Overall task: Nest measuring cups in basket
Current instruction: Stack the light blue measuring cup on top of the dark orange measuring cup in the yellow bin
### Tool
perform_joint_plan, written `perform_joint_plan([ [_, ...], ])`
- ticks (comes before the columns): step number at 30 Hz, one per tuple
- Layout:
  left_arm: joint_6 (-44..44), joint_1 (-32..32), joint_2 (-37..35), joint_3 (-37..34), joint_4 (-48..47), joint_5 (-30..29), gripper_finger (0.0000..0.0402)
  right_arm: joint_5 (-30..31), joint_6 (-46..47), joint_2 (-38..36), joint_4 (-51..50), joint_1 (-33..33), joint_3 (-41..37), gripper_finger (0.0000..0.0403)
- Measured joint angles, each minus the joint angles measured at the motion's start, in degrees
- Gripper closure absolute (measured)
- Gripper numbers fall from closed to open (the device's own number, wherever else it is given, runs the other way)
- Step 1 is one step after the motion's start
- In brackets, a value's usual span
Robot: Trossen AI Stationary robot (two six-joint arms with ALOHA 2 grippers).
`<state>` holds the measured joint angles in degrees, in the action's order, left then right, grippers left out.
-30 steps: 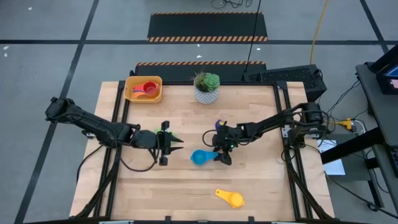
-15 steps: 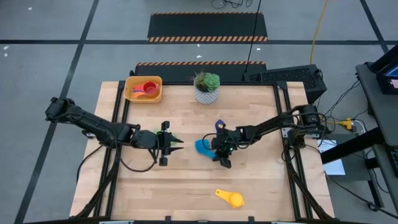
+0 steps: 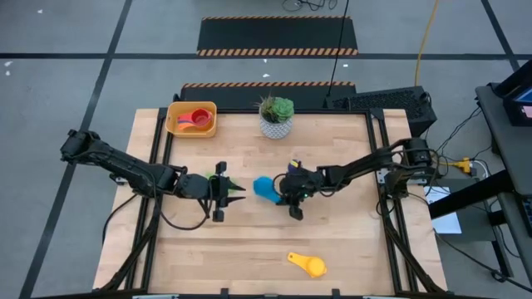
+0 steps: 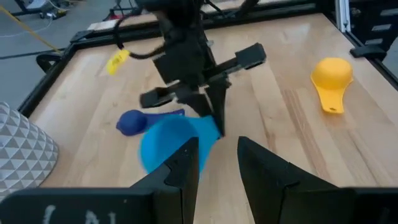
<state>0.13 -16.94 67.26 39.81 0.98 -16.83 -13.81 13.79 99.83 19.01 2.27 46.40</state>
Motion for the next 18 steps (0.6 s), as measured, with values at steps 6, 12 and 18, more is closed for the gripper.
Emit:
perform_joint_plan([
  [6, 0.6, 0.7, -0.3, 0.0, 3.1, -3.3, 0.0289, 10.2, -3.7, -4.4, 9.0, 0.0, 0.2, 0.0402],
  [12, 0.8, 2.0, -1.0, 0.1, 6.7, -3.4, 0.0289, 17.1, -7.0, -7.1, 20.9, -0.1, 0.2, 0.0402],
  [18, -1.3, 4.2, 0.7, 0.0, 13.4, -3.2, 0.0288, 20.1, -8.0, -7.1, 31.9, 1.1, 0.2, 0.0402],
])
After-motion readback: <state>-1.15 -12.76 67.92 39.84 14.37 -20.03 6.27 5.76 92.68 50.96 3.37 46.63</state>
